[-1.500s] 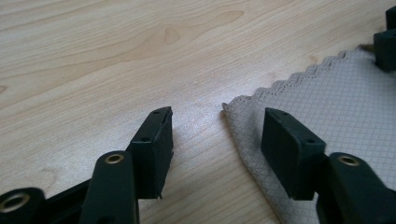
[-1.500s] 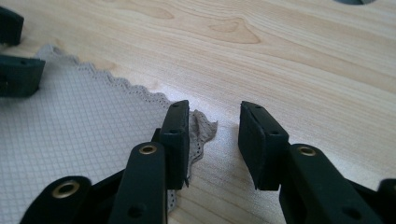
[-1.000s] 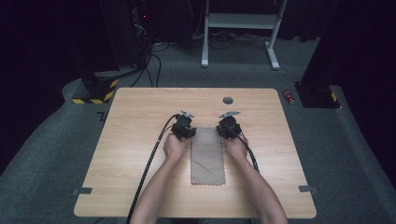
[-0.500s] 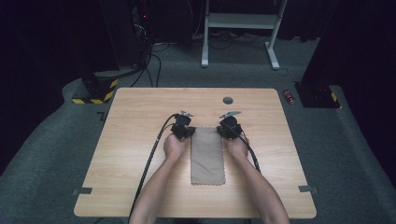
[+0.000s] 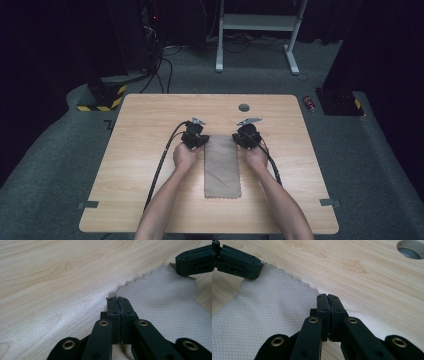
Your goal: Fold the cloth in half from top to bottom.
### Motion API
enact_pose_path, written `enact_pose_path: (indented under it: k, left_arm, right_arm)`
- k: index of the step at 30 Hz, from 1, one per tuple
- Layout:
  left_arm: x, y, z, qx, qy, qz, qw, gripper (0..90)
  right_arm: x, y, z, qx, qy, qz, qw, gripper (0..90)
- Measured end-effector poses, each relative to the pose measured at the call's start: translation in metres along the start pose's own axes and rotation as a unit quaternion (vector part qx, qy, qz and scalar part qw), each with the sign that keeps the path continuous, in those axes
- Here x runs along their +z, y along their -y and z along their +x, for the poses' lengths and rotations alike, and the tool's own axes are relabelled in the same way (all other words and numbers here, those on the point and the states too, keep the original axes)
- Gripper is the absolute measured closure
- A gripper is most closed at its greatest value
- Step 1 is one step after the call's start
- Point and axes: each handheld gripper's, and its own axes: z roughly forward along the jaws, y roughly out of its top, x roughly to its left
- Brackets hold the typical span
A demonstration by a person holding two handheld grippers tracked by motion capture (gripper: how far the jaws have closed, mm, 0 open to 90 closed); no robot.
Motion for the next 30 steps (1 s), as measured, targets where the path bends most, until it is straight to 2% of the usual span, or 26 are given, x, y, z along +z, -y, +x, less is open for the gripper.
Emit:
enact_pose_path:
  k: [4,10,12,13,16,19,22,26,27,30]
  left_arm:
    - [-0.006,-0.003,0.001,0.002,0.003,-0.007,1.0,88.6]
    - [-0.012,-0.007,0.004,-0.006,0.011,-0.025,0.9996,88.6]
    - [-0.012,-0.007,0.004,-0.009,0.013,-0.024,0.9996,88.7]
    - [-0.01,-0.011,0.005,-0.004,0.007,-0.015,0.9999,88.6]
    - [-0.011,-0.016,0.005,-0.003,0.005,-0.015,0.9999,88.7]
    - [-0.018,-0.026,0.009,-0.005,0.0,-0.023,0.9997,88.6]
    - [-0.023,-0.035,0.008,-0.004,-0.015,-0.032,0.9994,88.6]
    - [-0.027,-0.038,0.007,-0.002,-0.013,-0.041,0.9991,88.6]
    - [-0.029,-0.037,0.006,0.005,-0.012,-0.042,0.999,88.6]
    - [-0.03,-0.035,0.005,0.007,-0.012,-0.043,0.999,88.6]
  right_arm:
    - [-0.006,-0.002,0.0,0.003,-0.003,-0.01,0.9999,88.3]
    - [-0.014,-0.006,0.0,0.002,-0.002,-0.024,0.9997,88.4]
    - [-0.014,-0.01,-0.001,0.0,-0.001,-0.014,0.9999,88.4]
    - [-0.015,-0.013,-0.001,-0.002,0.002,-0.015,0.9999,88.4]
    - [-0.017,-0.023,0.001,-0.01,0.013,-0.016,0.9997,88.5]
    - [-0.02,-0.03,-0.001,-0.009,0.015,-0.021,0.9996,88.6]
    - [-0.022,-0.035,0.0,-0.008,0.016,-0.025,0.9995,88.7]
    - [-0.025,-0.039,0.001,-0.007,0.019,-0.027,0.9994,88.7]
    - [-0.029,-0.04,0.0,-0.006,0.016,-0.035,0.9993,88.7]
    - [-0.032,-0.039,0.0,-0.009,0.013,-0.039,0.9991,88.7]
